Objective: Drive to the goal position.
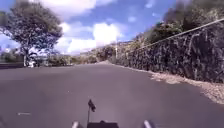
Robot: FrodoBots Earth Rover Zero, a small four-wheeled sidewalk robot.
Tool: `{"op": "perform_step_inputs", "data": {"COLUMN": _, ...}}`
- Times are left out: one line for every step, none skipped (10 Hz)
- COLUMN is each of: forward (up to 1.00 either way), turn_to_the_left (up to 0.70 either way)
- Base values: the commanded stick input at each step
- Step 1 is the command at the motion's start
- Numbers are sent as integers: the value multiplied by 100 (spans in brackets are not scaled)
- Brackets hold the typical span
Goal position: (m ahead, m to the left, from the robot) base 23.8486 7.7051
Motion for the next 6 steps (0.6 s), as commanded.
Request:
{"op": "perform_step_inputs", "data": {"forward": 63, "turn_to_the_left": 0}}
{"op": "perform_step_inputs", "data": {"forward": 63, "turn_to_the_left": 0}}
{"op": "perform_step_inputs", "data": {"forward": 63, "turn_to_the_left": 0}}
{"op": "perform_step_inputs", "data": {"forward": 63, "turn_to_the_left": 0}}
{"op": "perform_step_inputs", "data": {"forward": 63, "turn_to_the_left": -1}}
{"op": "perform_step_inputs", "data": {"forward": 63, "turn_to_the_left": -2}}
